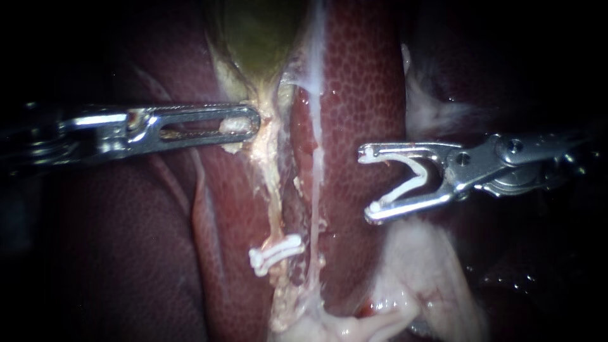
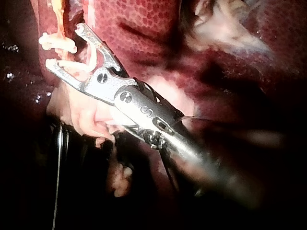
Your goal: Clipping third clip left tube
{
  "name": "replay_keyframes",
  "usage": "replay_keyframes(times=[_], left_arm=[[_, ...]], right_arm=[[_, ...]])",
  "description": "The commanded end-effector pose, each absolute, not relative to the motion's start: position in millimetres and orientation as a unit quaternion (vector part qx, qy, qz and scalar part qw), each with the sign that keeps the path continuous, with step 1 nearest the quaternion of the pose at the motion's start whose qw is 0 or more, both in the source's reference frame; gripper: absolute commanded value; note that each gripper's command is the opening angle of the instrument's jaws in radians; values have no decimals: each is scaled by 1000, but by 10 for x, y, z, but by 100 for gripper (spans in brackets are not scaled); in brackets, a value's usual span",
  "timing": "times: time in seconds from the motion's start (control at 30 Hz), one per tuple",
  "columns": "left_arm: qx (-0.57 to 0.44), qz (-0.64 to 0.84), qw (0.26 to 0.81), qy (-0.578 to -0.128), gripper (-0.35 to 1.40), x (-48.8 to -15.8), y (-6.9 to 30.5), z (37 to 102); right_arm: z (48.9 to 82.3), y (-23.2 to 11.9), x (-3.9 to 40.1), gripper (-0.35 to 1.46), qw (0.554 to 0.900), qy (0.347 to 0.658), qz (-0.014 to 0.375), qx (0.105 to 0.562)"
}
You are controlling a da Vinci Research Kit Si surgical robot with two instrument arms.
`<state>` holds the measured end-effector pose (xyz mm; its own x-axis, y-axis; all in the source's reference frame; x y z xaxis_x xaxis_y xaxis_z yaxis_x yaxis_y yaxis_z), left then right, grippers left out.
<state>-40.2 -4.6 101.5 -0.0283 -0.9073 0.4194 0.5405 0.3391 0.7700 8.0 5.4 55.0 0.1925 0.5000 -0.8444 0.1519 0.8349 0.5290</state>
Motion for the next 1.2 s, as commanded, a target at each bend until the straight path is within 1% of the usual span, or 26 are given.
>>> replay_keyframes(times=[0.03,0.27,0.4,0.73,1.2], left_arm=[[195,-541,669,-471,-21,-402,-46,1015],[200,-542,667,-470,-21,-395,-42,1009],[201,-545,667,-466,-21,-381,-32,996],[192,-560,647,-481,-21,-347,-10,961],[190,-559,646,-483,-21,-340,-11,954]], right_arm=[[549,53,81,60,727,624,120,261],[550,53,82,60,727,624,120,260],[551,52,83,60,726,625,120,260],[552,52,87,60,726,626,120,260],[552,50,97,60,724,628,120,260]])
